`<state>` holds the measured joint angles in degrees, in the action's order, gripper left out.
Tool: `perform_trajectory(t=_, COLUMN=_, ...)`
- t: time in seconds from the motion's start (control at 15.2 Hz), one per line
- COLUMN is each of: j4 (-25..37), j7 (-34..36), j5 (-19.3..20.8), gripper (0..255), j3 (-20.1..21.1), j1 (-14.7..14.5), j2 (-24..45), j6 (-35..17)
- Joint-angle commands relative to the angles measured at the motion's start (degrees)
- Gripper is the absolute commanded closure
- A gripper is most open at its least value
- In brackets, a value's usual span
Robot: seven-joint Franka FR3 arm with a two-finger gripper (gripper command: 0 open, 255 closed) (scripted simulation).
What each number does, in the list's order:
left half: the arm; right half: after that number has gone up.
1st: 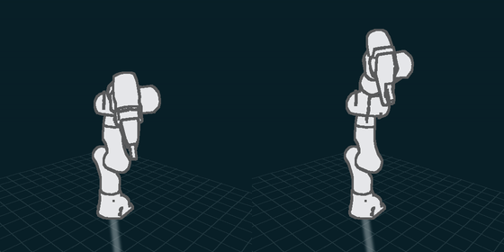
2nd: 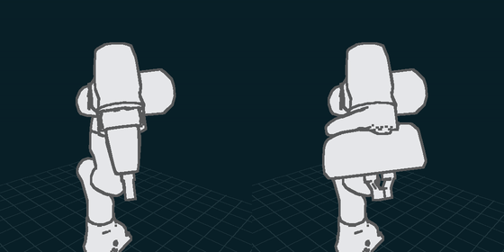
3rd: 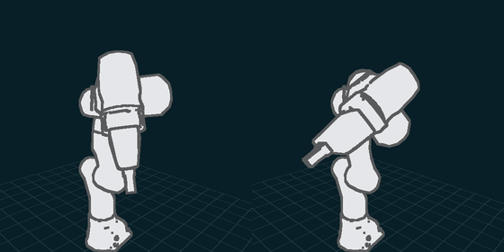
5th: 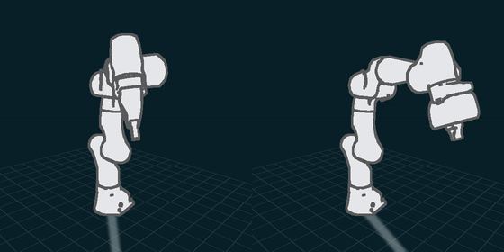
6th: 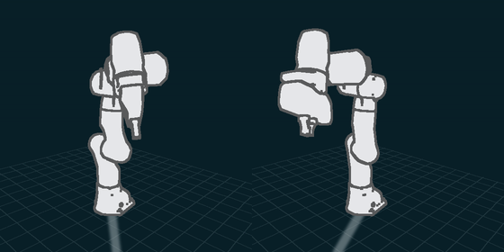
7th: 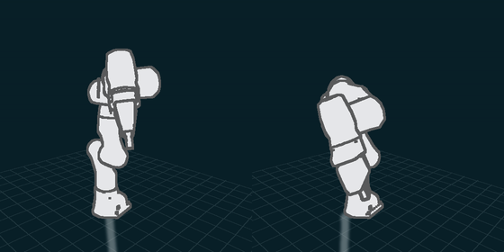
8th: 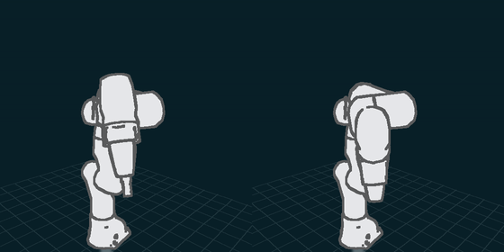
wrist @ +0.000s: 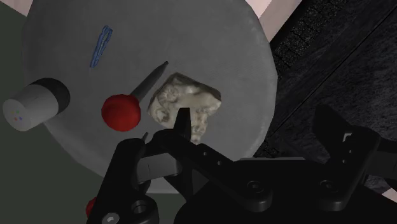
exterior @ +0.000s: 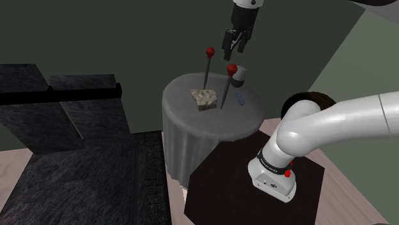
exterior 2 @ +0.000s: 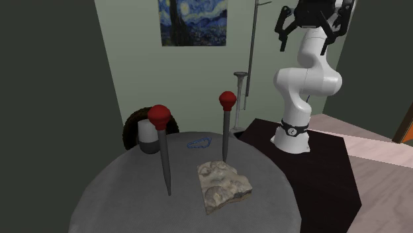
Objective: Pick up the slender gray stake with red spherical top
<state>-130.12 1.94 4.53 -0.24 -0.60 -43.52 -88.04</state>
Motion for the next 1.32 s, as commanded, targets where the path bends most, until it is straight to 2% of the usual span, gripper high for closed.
perform_trajectory(t=0.0, j4=0.0, j7=0.0, j5=0.0, gripper=0, j3=0.0, j1=0.0, j2=0.0, j6=0.0)
perform_trajectory(t=0.66, j4=11.4, j7=-5.5, j5=0.9, gripper=0, j3=-8.1, j1=2.8, j2=19.7, j6=-6.8)
perform_trajectory(t=1.25, j4=27.5, j7=-11.5, j5=-2.9, gripper=0, j3=-14.4, j1=5.3, j2=39.4, j6=-8.3)
